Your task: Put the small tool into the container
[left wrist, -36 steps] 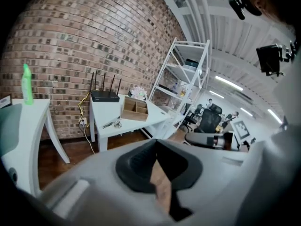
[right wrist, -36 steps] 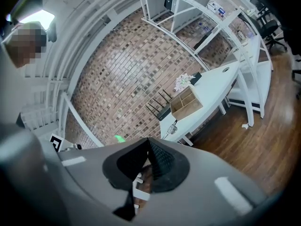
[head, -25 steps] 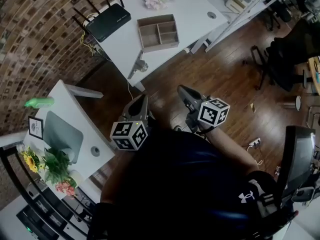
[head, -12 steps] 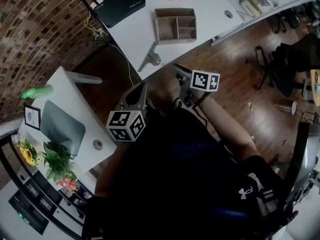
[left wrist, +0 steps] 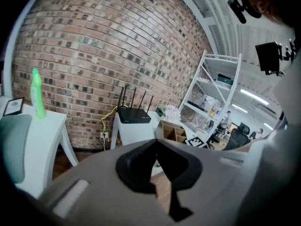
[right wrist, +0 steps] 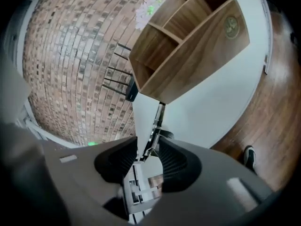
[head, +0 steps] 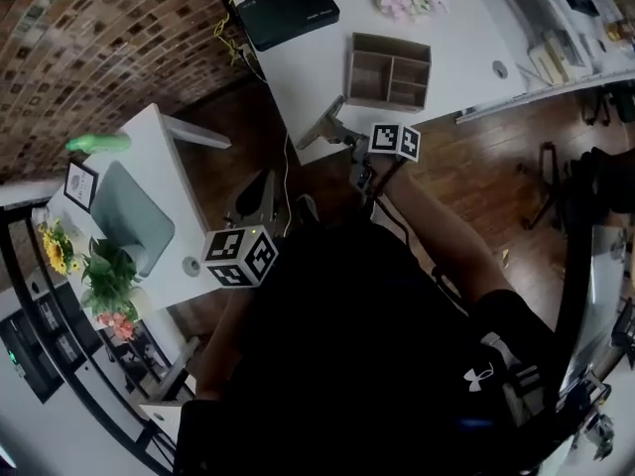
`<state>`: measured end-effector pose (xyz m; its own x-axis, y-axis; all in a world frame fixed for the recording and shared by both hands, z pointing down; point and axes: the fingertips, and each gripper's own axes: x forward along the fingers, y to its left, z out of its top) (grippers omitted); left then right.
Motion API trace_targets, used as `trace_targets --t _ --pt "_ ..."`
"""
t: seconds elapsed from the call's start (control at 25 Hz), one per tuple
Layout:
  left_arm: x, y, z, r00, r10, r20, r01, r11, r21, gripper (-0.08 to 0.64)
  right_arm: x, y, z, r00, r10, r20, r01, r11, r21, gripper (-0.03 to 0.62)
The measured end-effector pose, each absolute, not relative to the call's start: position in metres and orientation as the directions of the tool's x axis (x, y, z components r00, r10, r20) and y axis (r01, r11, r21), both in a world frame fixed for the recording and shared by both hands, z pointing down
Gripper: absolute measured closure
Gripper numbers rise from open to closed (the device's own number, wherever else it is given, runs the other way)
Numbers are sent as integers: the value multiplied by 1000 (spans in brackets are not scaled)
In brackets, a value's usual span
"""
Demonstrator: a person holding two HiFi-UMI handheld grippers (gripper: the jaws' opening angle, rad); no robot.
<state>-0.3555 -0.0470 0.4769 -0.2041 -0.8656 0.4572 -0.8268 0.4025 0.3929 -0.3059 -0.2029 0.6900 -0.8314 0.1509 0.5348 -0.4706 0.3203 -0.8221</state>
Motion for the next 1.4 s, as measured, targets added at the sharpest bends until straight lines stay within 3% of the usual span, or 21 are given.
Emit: trace_targets --t 0.08,0.2,0.36,0.64,0.88,1.12,1.4 --pt "-357 -44 478 -229 -856 463 -817 428 387 557 -313 -201 696 -822 178 541 -470 324 -821 460" --pt "-359 -40 482 -252 -847 469 -804 453 385 557 -323 -196 698 -826 210 523 -449 316 -836 536" --pt "-359 -40 487 -262 -841 472 -794 467 390 557 -333 -183 683 -846 250 470 -387 319 -865 575" --pt "-353 -58 487 -221 -864 453 -812 420 406 557 -333 -166 620 -864 292 411 -233 491 -840 580" --pt "-348 -75 487 -174 -880 442 -826 375 422 557 -317 -224 544 -931 161 328 -174 593 -786 580" --pt "-347 -81 485 -158 -888 433 -835 354 421 557 -295 -294 515 -938 9 347 -246 689 -682 580" --pt "-347 -82 485 -161 -882 443 -836 361 413 557 -293 -335 525 -892 -36 450 -298 796 -527 580"
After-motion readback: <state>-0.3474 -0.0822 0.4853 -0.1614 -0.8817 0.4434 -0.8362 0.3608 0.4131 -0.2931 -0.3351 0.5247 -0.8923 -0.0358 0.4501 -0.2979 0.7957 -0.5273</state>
